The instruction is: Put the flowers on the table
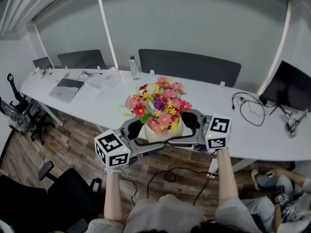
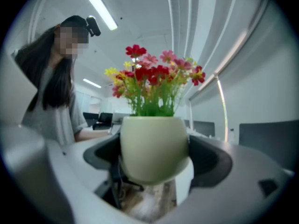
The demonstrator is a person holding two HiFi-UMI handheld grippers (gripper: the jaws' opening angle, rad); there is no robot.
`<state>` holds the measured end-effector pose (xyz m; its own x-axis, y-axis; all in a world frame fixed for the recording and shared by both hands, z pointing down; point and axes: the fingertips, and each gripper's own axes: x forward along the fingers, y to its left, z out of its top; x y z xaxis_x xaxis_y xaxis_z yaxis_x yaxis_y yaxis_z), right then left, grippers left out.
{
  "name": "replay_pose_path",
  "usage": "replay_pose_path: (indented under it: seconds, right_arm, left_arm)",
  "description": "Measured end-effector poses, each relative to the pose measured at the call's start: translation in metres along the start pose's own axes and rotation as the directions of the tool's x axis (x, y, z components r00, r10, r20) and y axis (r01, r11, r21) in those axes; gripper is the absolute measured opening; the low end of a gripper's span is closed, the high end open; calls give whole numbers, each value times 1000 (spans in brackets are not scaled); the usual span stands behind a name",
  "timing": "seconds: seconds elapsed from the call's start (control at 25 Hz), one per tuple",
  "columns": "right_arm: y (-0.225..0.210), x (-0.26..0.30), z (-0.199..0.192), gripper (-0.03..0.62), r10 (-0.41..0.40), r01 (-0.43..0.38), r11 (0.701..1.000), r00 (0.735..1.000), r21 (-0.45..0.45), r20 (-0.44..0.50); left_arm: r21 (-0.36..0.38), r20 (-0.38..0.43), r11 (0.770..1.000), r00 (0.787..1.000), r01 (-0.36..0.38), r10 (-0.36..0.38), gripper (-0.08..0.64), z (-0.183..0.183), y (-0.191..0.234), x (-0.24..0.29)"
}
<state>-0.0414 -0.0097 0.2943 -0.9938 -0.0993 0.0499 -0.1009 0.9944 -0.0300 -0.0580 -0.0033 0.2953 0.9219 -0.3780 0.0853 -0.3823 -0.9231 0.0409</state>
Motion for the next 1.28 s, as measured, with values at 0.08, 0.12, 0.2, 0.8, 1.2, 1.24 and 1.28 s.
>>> replay_pose_path:
  seconds: [0.08, 0.12, 0.2, 0.8, 1.2, 1.24, 1.28]
  right_arm:
    - [-4, 4, 0, 453, -8, 8, 1000, 1000, -1, -2]
    - [-7, 5, 0, 453, -12, 12, 1000, 1000, 2, -3]
    - [-13, 8, -1, 453, -17, 17, 1000, 1000, 14, -4]
    - [-60, 23, -19, 453, 5, -4, 1000, 999, 24, -32]
    - [-125, 32, -25, 453, 40, -39, 999, 997, 19, -58]
    - [-132, 33, -25, 453, 46, -45, 999, 997, 19, -60]
    - [-139, 34, -25, 453, 51, -50, 999, 997, 19, -62]
  left_arm:
    - [3, -10, 1000, 1000, 7, -7, 457, -1, 5, -1]
    - [2, -13, 1000, 1000, 11, -11, 457, -1, 9, -1]
    - [-8, -12, 1000, 1000, 16, -16, 457, -1, 15, -1]
    - [-33, -18, 999, 1000, -11, 10, 457, -19, 63, 12]
    - [-36, -34, 998, 998, -49, 48, 457, -23, 124, 36]
    - [-38, -32, 998, 998, -54, 53, 457, -23, 131, 39]
    - [-40, -33, 997, 998, -59, 58, 457, -23, 137, 41]
